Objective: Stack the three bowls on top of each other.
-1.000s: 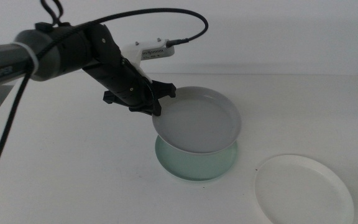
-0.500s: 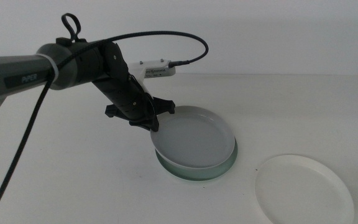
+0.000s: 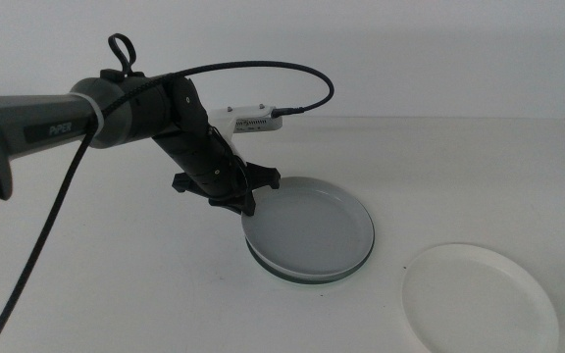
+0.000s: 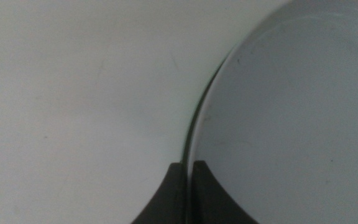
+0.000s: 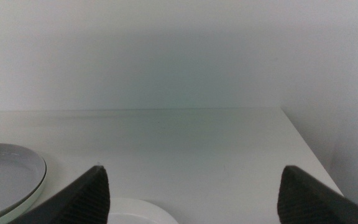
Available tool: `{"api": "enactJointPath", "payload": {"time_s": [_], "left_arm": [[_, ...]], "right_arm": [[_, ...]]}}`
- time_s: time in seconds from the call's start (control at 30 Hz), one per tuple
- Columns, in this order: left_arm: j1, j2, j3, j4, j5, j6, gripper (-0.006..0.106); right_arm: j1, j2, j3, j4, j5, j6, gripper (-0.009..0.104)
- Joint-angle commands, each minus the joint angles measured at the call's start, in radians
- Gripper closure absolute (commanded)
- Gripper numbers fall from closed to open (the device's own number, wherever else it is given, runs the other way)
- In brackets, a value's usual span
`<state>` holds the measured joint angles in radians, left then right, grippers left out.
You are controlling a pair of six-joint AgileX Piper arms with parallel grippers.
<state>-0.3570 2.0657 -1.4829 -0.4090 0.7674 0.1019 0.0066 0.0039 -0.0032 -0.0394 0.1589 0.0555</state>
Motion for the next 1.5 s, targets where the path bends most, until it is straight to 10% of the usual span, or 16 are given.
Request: {"api": "enactJointPath", "payload": {"time_s": [0.0,0.2,0.53,0.9,1.27,1.47], "left_arm": [[-0.002,-0.006,-0.005,-0.010,0.001,0.003,0.099],[-0.002,-0.006,-0.005,-0.010,0.003,0.003,0.078],[-0.002,-0.039,-0.012,-0.008,0.069,0.003,0.007],[-0.002,-0.369,-0.022,0.145,0.187,0.089,0.007],[0.000,-0.938,0.356,-0.195,0.165,0.477,0.007],[0.000,-1.152,0.371,-0.230,0.309,0.480,0.007]], "right_arm": [[-0.007,-0.004,0.003,-0.007,-0.007,-0.003,0.003],[-0.007,-0.004,0.003,-0.007,-0.007,-0.003,0.003],[-0.007,-0.004,0.003,-0.007,-0.007,-0.003,0.003],[-0.007,-0.004,0.003,-0.007,-0.007,-0.003,0.003],[-0.007,-0.004,0.003,-0.007,-0.007,-0.003,0.003],[-0.007,-0.004,0.003,-0.007,-0.007,-0.003,0.003]]}}
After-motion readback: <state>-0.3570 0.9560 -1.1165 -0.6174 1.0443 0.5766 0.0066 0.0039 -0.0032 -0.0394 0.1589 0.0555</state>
